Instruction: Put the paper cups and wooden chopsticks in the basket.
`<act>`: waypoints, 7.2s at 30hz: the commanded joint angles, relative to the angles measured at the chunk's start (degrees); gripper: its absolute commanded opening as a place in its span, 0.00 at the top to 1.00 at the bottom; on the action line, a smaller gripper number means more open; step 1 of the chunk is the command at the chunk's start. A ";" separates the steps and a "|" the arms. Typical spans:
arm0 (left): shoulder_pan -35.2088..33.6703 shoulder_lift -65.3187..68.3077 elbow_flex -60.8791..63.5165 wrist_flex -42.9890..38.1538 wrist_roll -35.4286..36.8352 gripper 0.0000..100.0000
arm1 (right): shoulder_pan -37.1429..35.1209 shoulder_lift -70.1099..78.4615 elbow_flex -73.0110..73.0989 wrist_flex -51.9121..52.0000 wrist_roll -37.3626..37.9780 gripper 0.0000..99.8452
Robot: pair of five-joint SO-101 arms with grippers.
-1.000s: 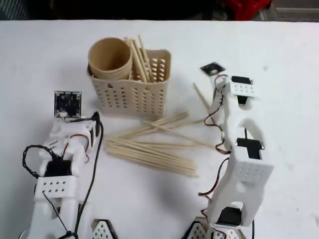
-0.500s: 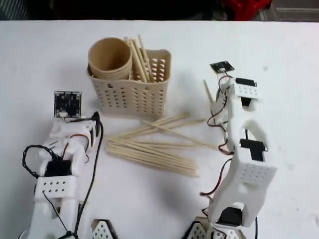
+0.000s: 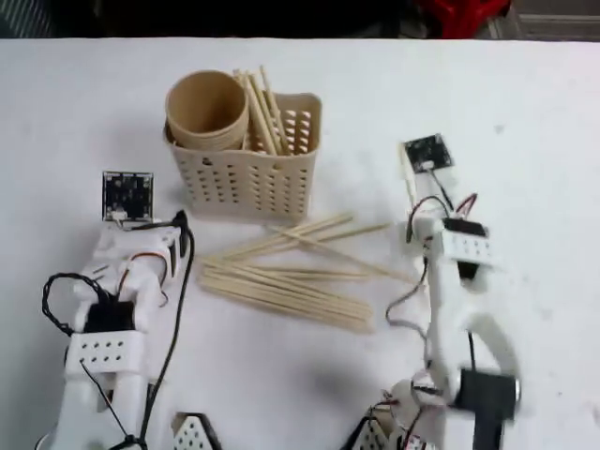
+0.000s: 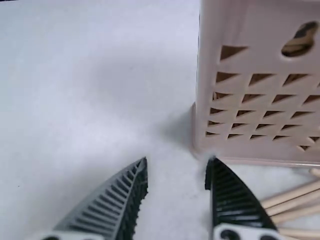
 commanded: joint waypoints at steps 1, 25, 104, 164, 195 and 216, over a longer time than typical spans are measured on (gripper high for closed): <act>0.31 -0.75 -0.18 -1.58 -0.44 0.80 | -2.42 -14.73 -2.73 5.14 -2.81 0.98; 0.31 -1.10 -0.18 -1.49 -0.44 0.80 | -34.68 -4.09 -39.12 -12.26 -10.90 0.98; -20.26 -1.10 8.88 0.70 -19.52 0.80 | -23.60 8.84 -2.20 5.76 23.56 0.84; -18.15 -1.10 10.64 0.26 -19.87 0.80 | -34.15 -8.48 -43.52 -9.27 -12.04 0.98; -18.15 -1.10 10.73 0.26 -19.87 0.80 | -30.55 -17.54 -15.03 -19.30 -12.13 0.81; -18.07 -1.10 10.73 0.26 -19.87 0.80 | -49.01 -23.16 -5.36 29.76 7.91 0.81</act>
